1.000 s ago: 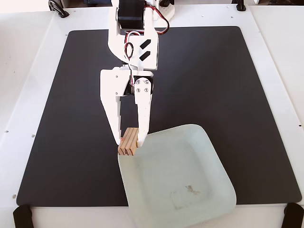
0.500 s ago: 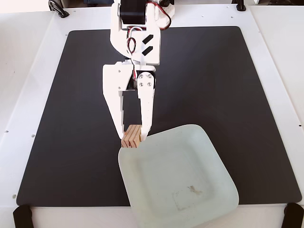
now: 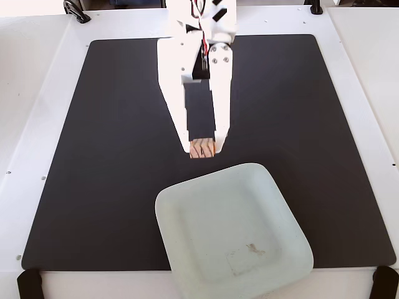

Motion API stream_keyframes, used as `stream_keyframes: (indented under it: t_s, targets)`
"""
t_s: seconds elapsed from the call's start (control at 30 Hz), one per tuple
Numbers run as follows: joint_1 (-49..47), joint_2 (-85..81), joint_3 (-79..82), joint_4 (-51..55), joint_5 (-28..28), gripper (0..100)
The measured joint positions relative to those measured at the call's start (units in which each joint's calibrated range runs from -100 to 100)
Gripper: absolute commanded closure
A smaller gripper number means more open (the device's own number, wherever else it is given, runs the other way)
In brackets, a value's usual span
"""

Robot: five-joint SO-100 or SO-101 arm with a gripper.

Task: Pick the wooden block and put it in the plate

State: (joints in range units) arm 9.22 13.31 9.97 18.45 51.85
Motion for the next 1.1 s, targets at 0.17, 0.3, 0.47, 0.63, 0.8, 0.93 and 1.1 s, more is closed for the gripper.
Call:
stream_keyframes:
  t_s: [0.17,0.3,0.47,0.63,0.8,0.93,1.1]
  targets:
    - [-0.97,10.89,-10.1,0.0,0.0,99]
    - [-0.48,16.5,-15.72,0.0,-0.57,99]
    - [-0.29,18.29,-19.32,0.0,-2.14,98]
    - [-1.93,18.29,-19.5,0.0,-2.19,98]
    - [-1.64,18.29,-19.5,0.0,-2.19,98]
    - [-1.55,18.8,-19.5,0.0,-2.19,98]
    - [-1.16,21.44,-20.2,0.0,-2.24,98]
